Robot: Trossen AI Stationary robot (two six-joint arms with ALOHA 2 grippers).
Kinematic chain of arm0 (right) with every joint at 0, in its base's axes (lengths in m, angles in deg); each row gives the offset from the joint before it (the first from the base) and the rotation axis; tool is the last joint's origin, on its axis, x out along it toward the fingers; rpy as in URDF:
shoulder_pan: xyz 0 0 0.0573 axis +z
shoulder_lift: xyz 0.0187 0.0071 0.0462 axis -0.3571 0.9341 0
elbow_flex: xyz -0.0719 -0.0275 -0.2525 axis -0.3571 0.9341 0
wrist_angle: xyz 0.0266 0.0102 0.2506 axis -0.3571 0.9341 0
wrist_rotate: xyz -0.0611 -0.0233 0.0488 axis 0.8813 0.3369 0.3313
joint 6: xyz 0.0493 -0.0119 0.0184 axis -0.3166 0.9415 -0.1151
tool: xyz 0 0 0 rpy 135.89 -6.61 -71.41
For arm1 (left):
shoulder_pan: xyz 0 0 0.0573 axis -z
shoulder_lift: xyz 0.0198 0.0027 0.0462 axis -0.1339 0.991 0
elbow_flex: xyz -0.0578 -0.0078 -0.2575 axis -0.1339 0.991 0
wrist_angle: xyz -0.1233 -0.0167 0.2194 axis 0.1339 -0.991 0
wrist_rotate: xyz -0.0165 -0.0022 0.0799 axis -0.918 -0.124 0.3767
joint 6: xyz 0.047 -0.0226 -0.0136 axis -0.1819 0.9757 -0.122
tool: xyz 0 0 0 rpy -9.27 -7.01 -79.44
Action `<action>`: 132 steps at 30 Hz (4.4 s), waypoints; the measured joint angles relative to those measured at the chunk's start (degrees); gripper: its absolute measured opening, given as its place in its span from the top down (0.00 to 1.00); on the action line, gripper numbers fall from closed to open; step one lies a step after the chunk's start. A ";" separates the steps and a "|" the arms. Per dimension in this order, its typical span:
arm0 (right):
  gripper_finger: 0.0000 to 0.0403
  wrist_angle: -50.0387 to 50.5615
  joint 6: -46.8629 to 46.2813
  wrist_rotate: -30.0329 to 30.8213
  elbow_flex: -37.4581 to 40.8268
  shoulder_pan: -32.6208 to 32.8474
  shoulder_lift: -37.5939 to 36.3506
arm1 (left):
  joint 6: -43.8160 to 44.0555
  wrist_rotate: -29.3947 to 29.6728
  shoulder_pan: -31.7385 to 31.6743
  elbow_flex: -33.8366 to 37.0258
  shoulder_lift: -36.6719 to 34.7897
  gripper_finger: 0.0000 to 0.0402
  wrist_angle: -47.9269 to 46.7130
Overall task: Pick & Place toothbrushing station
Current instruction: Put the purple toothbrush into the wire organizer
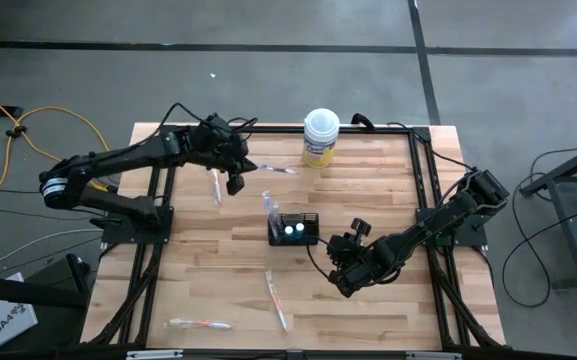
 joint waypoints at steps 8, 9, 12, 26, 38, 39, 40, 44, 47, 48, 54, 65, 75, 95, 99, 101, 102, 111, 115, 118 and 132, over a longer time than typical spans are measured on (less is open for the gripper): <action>0.74 -0.35 1.29 0.00 0.00 0.00 0.00 | 2.88 2.45 4.59 -8.08 0.00 1.00 -11.89; 0.74 -0.39 1.42 0.00 0.00 0.00 0.00 | 3.23 3.62 5.12 -9.02 0.00 1.00 -13.21; 0.74 -0.37 1.43 0.00 0.00 0.00 0.00 | 4.23 6.55 6.92 -11.39 0.00 1.00 -16.16; 0.74 -1.28 1.77 -0.02 0.00 0.04 0.00 | 10.17 7.76 13.75 -20.46 -0.02 1.00 -27.43; 0.74 -2.99 3.07 -0.28 0.00 0.04 0.00 | 10.86 7.58 18.25 -24.32 0.00 1.00 -28.49; 0.74 -3.00 3.05 -0.40 0.00 0.04 0.00 | 10.99 7.58 18.47 -24.81 0.00 1.00 -28.78; 0.74 -3.04 3.02 -0.48 0.00 0.04 0.00 | 11.25 7.60 18.67 -25.28 0.00 1.00 -29.06; 0.74 -3.42 2.98 -0.50 0.00 0.06 0.00 | 12.07 7.50 19.45 -26.75 0.00 1.00 -29.70; 0.74 -3.73 2.96 -0.52 0.00 0.07 0.00 | 13.24 7.50 19.68 -27.09 0.00 1.00 -31.19; 0.74 -3.89 2.96 -0.53 0.00 0.13 0.00 | 13.73 7.49 19.74 -27.09 0.00 1.00 -32.02; 0.74 -4.25 2.96 -1.19 0.00 0.15 0.00 | 16.37 7.43 19.74 -27.09 0.71 1.00 -35.06; 0.74 -4.67 2.96 -1.55 0.00 0.15 0.00 | 18.49 1.20 19.76 -27.11 4.30 1.00 -36.43; 0.74 -4.66 2.96 -1.75 0.00 0.17 0.00 | 20.71 -0.13 19.80 -27.26 5.09 1.00 -39.51; 0.74 -4.68 2.96 -1.75 0.00 0.17 0.00 | 21.46 0.26 23.07 -30.69 5.09 1.00 -39.95; 0.74 -4.69 2.96 -1.75 0.00 0.17 0.00 | 22.08 0.16 22.36 -30.69 5.09 1.00 -40.66; 0.74 -4.72 2.96 -1.74 0.00 0.33 0.00 | 23.41 0.09 22.36 -30.69 5.09 1.00 -42.13; 0.74 -4.73 2.96 -1.69 0.00 0.49 0.00 | 23.92 0.00 22.39 -30.69 5.09 1.00 -43.05; 0.74 -5.29 2.81 -1.11 0.00 1.73 0.00 | 25.06 -0.13 24.42 -30.69 5.25 1.00 -43.46; 0.74 -5.74 2.87 -1.07 0.00 1.73 0.00 | 24.91 -0.19 24.65 -30.71 5.25 1.00 -42.82; 0.74 -5.75 2.87 -1.07 0.00 1.73 0.00 | 25.16 -0.61 24.67 -31.47 5.27 1.00 -43.11; 0.74 -5.97 2.90 -1.07 0.00 1.70 0.00 | 26.01 -0.96 26.17 -34.55 5.25 1.00 -45.49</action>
